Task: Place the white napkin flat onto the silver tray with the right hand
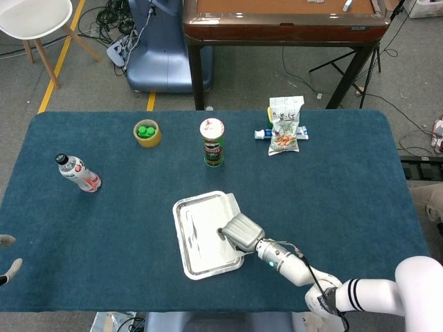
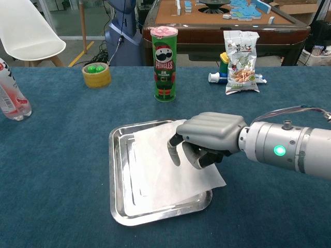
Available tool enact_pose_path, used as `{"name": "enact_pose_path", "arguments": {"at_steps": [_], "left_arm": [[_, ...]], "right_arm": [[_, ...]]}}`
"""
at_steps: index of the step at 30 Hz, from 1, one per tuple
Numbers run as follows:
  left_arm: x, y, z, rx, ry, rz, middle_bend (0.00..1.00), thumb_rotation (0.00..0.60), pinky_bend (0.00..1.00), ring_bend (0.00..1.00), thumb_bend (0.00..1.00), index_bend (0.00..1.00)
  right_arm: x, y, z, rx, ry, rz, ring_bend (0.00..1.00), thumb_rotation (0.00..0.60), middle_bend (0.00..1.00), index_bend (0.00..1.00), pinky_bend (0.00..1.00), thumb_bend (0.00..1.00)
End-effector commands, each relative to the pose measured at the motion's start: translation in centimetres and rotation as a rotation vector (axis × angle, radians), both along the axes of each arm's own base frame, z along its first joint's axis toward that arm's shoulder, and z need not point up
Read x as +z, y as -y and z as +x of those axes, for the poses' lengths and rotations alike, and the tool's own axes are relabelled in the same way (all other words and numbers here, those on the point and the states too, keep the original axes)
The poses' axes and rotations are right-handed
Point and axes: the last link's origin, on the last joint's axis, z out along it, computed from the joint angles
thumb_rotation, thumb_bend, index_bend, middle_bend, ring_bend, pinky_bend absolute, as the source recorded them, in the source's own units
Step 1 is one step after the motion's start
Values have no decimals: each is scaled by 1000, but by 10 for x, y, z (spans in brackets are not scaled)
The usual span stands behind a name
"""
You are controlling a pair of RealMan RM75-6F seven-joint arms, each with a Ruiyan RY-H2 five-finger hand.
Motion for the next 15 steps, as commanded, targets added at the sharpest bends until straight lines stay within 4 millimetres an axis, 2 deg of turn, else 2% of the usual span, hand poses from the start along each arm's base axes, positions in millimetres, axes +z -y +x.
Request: {"name": "enact_pose_path", "arguments": {"at_steps": [1, 15], "left_arm": [[0, 0, 0, 0, 1, 1, 487, 600, 539, 376, 215, 438], [2, 1, 1, -3, 3, 8, 487, 600, 539, 376, 215, 438]], "right_arm": [[-5, 1, 2, -6, -14, 4, 1000, 600, 1000, 439, 1000, 1000], [-19, 5, 4, -12, -31, -23, 1000, 600, 1000, 382, 1000, 1000]]}}
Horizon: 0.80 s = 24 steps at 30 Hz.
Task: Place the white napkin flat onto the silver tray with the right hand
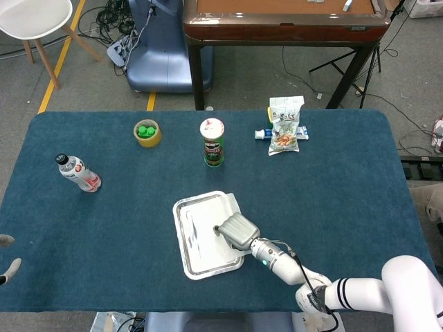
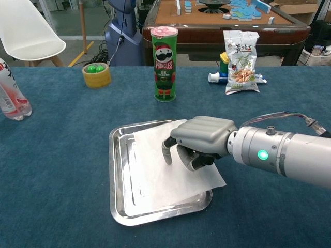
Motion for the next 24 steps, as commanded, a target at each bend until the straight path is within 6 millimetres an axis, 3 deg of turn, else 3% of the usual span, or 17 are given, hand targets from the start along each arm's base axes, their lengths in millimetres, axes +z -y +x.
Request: {"name": "enact_pose_path", "arguments": {"at_steps": [1, 24], "left_arm": [[0, 0, 0, 0, 0, 1, 487, 600, 539, 376, 214, 438], [3, 1, 1, -3, 3, 11, 487, 600, 539, 376, 215, 438]], "right_arm": [[-2, 0, 0, -1, -3, -1, 1000, 600, 1000, 382, 1000, 1000], [-19, 1, 10, -20, 38, 4, 1000, 600, 1000, 382, 1000, 1000]]}}
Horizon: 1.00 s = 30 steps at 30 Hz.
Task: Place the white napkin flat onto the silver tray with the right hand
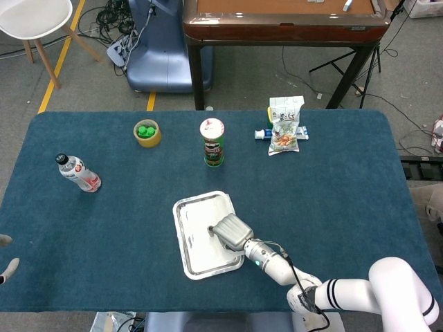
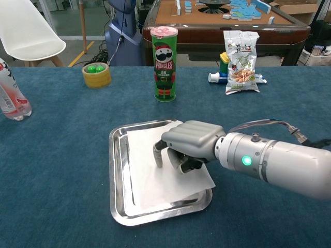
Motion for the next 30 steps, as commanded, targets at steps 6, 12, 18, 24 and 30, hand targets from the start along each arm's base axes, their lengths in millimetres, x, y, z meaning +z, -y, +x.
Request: {"name": "enact_pose_path", "arguments": {"at_steps": [6, 12, 18, 24, 30], "left_arm": [[0, 0, 0, 1, -2, 1, 487, 600, 539, 376, 214, 438], [2, 1, 0, 1, -3, 8, 487, 600, 539, 377, 215, 438], [3, 1, 0, 2, -3, 10, 487, 600, 539, 376, 215, 438], [3, 1, 0, 1, -3, 12, 487, 600, 539, 376, 214, 438], [3, 1, 1, 0, -3, 11, 487, 600, 539, 376, 215, 438]], "right_arm": [[-4, 0, 3, -1, 8, 9, 1000, 600, 1000, 382, 1000, 1000], [-8, 1, 5, -3, 12, 16, 1000, 600, 1000, 382, 1000, 1000], [-10, 1, 8, -3, 19, 22, 1000, 600, 1000, 382, 1000, 1000], [-10, -1, 11, 2, 37, 23, 1000, 600, 1000, 382, 1000, 1000], [-10, -1, 13, 7, 50, 25, 1000, 600, 1000, 382, 1000, 1000]]}}
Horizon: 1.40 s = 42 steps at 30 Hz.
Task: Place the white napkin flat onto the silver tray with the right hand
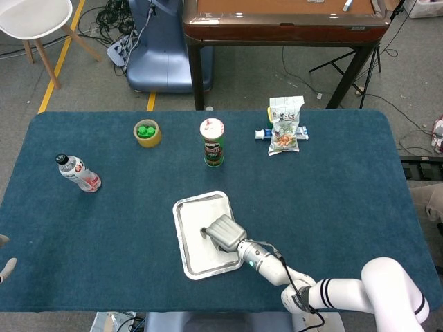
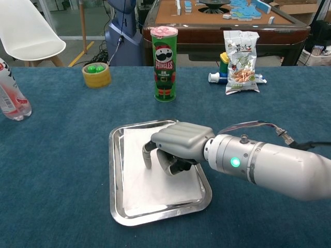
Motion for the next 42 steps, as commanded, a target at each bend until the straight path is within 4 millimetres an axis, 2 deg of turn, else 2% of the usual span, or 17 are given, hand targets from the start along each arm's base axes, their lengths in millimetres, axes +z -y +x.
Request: {"name": "enact_pose_path", "arguments": {"at_steps": [1, 20, 35, 42], "left_arm": [[0, 0, 0, 0, 0, 0, 487, 600, 539, 377, 214, 438], [0, 0, 0, 0, 0, 2, 487, 600, 539, 376, 215, 438], [-1, -1, -1, 3, -1, -4, 487, 600, 539, 377, 214, 438], [-1, -1, 0, 2, 0, -4, 487, 600, 539, 377, 215, 438]], "right_arm": [[0, 0, 0, 1, 4, 2, 1000, 600, 1000, 382, 1000, 1000], [3, -1, 3, 17, 49, 4, 1000, 600, 1000, 382, 1000, 1000], [12, 22, -14, -25, -18, -103, 1000, 600, 1000, 382, 1000, 1000], [12, 26, -18, -45, -40, -127, 1000, 600, 1000, 382, 1000, 1000]]}}
